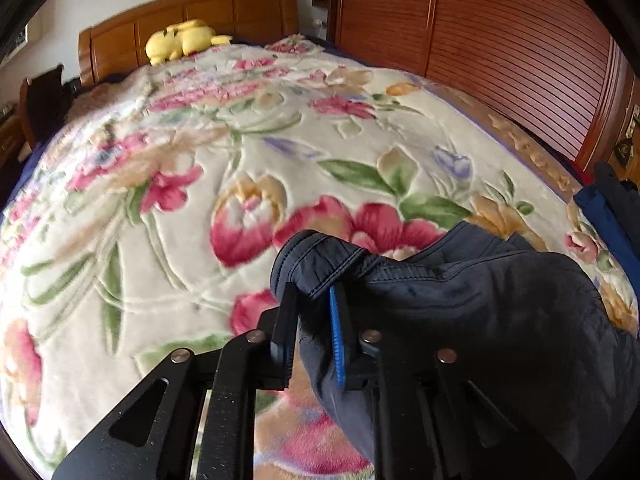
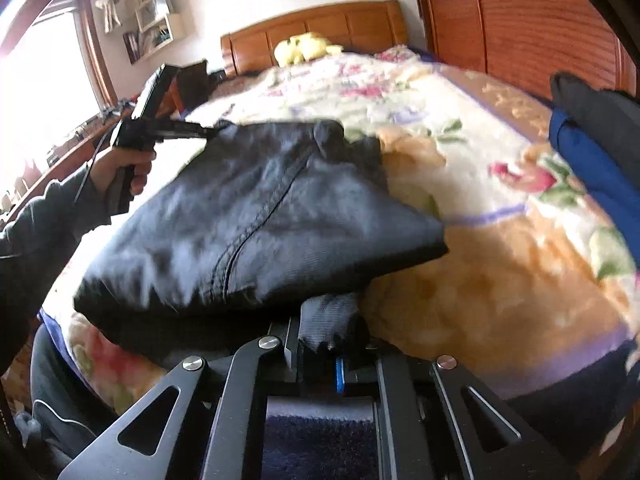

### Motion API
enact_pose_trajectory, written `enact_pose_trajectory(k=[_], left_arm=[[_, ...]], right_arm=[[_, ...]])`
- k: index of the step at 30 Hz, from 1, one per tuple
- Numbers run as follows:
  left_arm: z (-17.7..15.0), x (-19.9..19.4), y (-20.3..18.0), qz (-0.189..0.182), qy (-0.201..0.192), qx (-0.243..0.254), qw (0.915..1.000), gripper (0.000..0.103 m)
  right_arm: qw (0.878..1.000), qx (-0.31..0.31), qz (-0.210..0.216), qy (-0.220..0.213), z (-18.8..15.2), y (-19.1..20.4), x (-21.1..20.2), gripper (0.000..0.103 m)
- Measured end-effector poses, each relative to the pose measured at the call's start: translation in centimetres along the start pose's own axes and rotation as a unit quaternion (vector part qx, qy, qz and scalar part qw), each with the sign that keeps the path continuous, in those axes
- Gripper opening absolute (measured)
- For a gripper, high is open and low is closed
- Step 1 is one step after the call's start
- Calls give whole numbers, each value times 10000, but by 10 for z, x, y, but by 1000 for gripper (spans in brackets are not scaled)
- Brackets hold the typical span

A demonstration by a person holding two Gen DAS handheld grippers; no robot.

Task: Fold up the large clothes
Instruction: 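Carry the jacket bundle with both grippers onto the folded clothes stack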

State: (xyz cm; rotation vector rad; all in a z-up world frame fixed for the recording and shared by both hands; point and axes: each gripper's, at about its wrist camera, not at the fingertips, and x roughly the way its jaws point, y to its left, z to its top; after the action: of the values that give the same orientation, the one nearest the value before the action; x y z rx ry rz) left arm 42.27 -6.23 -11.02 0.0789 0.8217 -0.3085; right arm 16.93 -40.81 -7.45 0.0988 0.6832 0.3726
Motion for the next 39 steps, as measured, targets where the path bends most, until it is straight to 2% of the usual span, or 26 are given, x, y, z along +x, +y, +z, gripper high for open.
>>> enact_pose_trajectory(k=[5, 12, 19, 24, 30, 36, 39], left_arm=[[9, -30, -12, 136, -335, 49, 9993, 14], [30, -73, -47, 250, -806, 341, 9958, 13], [67, -101, -95, 224, -1193, 515, 9913, 13], [110, -119, -159, 45, -1425, 870, 9859, 13], [161, -132, -244, -376, -1723, 1156, 9775, 13], [192, -136, -330, -821, -1921, 1445, 9672, 12], [195, -127, -371, -1177, -1850, 1503, 9640, 12]], right_arm=[[9992, -226, -21, -341, 8, 5, -11, 8], [9949, -659, -236, -730, 25, 3, -30, 7], [9868, -893, -632, -1196, 54, -24, -66, 7], [9780, -986, -1059, -1505, 81, -62, -112, 7], [9649, -828, -1738, -1786, 103, -117, -184, 7], [9449, -646, -2507, -2002, 103, -162, -264, 7], [9360, -410, -2868, -1999, 89, -187, -295, 7]])
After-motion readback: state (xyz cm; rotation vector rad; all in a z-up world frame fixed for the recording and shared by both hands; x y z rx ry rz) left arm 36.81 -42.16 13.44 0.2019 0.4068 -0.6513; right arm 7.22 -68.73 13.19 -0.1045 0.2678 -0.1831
